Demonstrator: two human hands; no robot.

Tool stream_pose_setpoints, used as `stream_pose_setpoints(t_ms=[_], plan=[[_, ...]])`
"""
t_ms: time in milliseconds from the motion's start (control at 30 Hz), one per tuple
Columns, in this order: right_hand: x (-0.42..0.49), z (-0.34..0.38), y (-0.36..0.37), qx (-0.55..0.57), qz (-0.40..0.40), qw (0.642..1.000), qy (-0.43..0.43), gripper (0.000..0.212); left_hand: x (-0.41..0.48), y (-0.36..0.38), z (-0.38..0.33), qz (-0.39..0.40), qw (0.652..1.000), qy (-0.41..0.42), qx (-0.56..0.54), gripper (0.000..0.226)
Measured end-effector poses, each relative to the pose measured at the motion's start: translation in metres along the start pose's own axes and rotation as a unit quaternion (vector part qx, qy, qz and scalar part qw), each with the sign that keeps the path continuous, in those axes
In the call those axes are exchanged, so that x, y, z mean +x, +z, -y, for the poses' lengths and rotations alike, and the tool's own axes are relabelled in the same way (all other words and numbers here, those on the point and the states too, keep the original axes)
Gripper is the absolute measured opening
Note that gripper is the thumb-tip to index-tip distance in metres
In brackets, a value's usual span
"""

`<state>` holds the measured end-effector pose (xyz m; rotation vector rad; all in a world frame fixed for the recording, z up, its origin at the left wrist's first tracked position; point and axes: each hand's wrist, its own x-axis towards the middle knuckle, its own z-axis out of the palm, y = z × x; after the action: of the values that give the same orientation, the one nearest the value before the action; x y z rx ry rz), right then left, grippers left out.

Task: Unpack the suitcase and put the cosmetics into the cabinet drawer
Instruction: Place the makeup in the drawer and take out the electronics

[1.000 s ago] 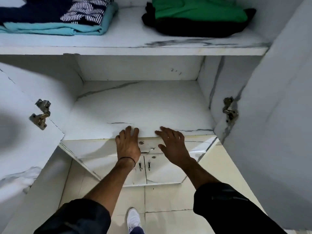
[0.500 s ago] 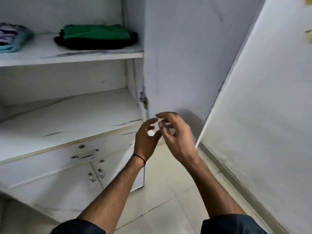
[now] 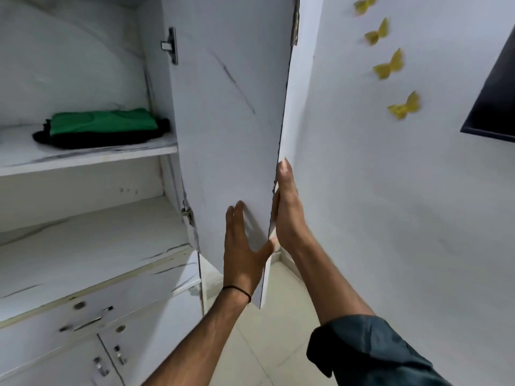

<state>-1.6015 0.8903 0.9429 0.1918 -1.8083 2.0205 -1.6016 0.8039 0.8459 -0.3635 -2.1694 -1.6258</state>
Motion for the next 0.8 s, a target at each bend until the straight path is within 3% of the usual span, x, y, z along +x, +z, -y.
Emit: stream_pose_setpoints(t_ms=[167,300,400,533,667,800], plan=[[-0.01,-0.005,0.006,0.028,0.074,0.997,-0.005,0.06,-0.011,-0.027,0.011,0.028,1.0,-0.002,-0.009,0.099],[-0.026,0.014,0.033,-0.006,0.163,0.986,-0.018,0.034,-0.035,-0.076,0.025,-0.005,1.0,-0.009,-0.016,0.086],[-0.034,0.027,0.076,-0.094,0.23,0.967,-0.063,0.028,-0.049,-0.121,0.034,-0.067,0.997,-0.029,-0.034,0.061],[-0.035,0.025,0.157,-0.131,0.258,0.947,-0.139,0.028,-0.043,-0.178,0.049,-0.182,0.981,-0.057,-0.022,0.006],[-0.014,-0.001,0.237,-0.122,0.257,0.944,-0.165,0.031,-0.017,-0.23,0.076,-0.255,0.957,-0.117,-0.079,0.01],[0.015,-0.019,0.296,-0.16,0.254,0.938,-0.176,0.036,0.028,-0.273,0.106,-0.26,0.951,-0.165,0.024,0.03]])
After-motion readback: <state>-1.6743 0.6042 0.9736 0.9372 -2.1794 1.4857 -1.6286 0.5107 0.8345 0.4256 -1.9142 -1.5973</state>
